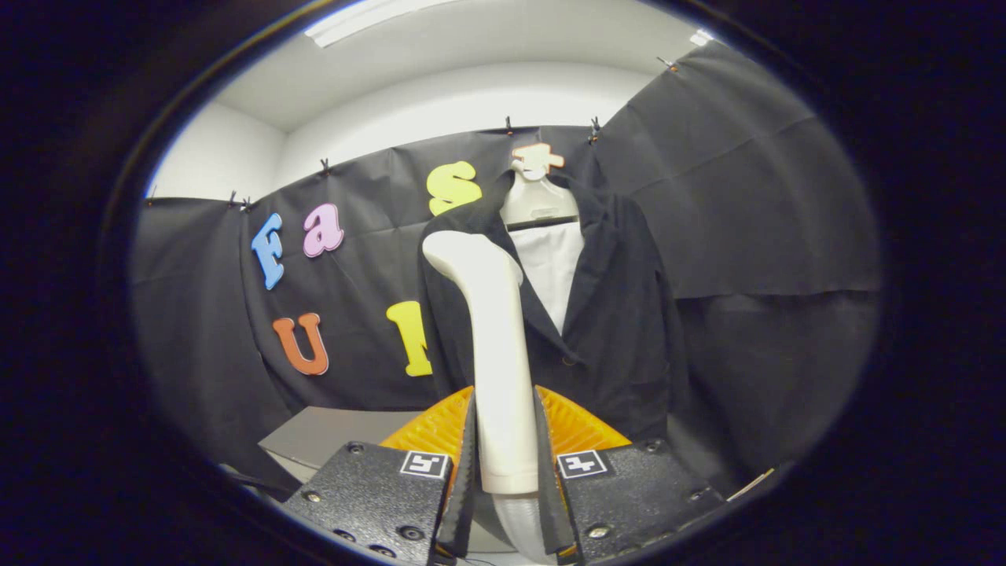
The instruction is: Iron the clothes twice with a garment steamer, once on the left side and once on the right side.
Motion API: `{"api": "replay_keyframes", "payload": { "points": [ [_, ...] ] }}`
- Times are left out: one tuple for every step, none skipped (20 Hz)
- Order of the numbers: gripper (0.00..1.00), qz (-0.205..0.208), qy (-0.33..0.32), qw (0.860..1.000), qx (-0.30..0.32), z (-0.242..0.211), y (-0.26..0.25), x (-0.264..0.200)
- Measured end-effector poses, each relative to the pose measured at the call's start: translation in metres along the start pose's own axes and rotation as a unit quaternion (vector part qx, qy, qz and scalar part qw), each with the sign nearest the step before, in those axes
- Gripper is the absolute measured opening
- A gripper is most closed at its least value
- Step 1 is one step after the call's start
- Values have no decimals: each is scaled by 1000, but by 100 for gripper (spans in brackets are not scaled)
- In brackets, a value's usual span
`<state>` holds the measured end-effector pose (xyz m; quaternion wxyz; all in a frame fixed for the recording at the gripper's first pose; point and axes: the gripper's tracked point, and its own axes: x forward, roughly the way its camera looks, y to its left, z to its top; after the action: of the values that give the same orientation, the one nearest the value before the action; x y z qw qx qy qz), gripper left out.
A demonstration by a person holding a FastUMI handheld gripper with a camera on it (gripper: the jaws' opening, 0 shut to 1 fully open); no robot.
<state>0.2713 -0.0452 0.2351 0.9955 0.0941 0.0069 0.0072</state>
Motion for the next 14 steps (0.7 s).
{"api": "replay_keyframes", "payload": {
  "points": [
    [37,2,1,1000,-1,5,-1,10],
    [37,3,-1,1000,-1,10,-1,20],
    [37,2,-3,1000,-4,14,-3,28],
    [37,1,-5,1000,-7,17,-5,35],
    [37,-1,-6,1000,-9,17,-6,41],
    [37,-3,-5,1000,-11,16,-8,46],
    [37,-4,-2,1000,-14,13,-10,49],
    [37,-5,3,1000,-15,10,-12,52],
    [37,-6,8,1000,-18,6,-14,54],
    [37,-8,12,1000,-20,2,-16,55],
    [37,-10,15,1000,-23,-2,-19,55],
    [37,-12,17,999,-27,-5,-22,55],
    [37,-15,20,999,-31,-8,-25,56],
    [37,-17,23,999,-33,-11,-27,54]
  ]
}}
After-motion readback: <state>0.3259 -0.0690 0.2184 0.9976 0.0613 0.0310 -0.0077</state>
